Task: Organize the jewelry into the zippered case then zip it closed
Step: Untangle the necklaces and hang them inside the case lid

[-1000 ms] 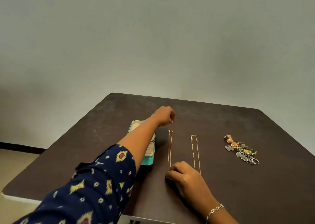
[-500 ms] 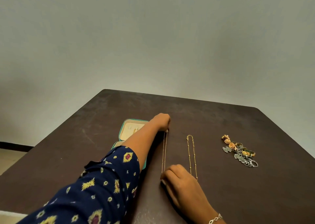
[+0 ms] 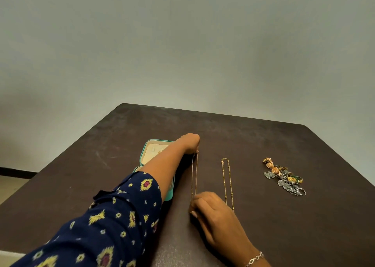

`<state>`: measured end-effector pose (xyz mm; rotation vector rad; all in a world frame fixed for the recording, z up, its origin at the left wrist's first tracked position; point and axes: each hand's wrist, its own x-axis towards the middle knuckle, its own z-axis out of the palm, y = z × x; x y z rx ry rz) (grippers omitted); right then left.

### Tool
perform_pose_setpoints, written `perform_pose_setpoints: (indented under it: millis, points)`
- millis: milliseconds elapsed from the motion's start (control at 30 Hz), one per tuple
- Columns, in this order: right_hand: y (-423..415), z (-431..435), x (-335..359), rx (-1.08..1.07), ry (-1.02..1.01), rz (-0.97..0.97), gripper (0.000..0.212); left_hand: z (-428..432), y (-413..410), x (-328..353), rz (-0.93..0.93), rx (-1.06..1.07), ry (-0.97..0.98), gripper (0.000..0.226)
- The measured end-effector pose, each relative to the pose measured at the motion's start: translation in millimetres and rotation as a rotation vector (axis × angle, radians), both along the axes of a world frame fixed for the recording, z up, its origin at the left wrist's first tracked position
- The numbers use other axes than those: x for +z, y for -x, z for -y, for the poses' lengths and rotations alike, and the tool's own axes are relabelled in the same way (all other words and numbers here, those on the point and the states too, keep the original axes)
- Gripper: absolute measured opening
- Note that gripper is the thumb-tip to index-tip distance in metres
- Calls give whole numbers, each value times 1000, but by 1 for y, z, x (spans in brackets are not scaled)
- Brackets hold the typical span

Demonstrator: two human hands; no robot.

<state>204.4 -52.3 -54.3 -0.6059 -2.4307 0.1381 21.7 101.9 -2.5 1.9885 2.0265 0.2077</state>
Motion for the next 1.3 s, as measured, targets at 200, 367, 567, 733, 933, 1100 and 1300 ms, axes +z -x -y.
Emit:
perform_pose_setpoints:
  millis: [200,367,567,733,933,1100,1300]
  points:
    - [-1,1,2,-12,-22,-49,11,7,-1,18,298,39,-89,20]
    - [-1,4,3,-23,-68,-49,11,25,2,35,674,54,-75,26]
    - [-4,8,3,35,-138,-50,3,49,9,51,901,118,-161,20]
    - [-5,8,2,27,-196,-21,17,69,15,65,887,163,-194,17]
    - [-22,12,6,51,-188,3,11,93,22,79,858,183,-213,19]
    - [-34,19,22,51,-205,-80,34,105,21,84,872,201,-230,20]
    - [-45,27,45,34,158,-253,11,115,9,85,917,247,-246,20]
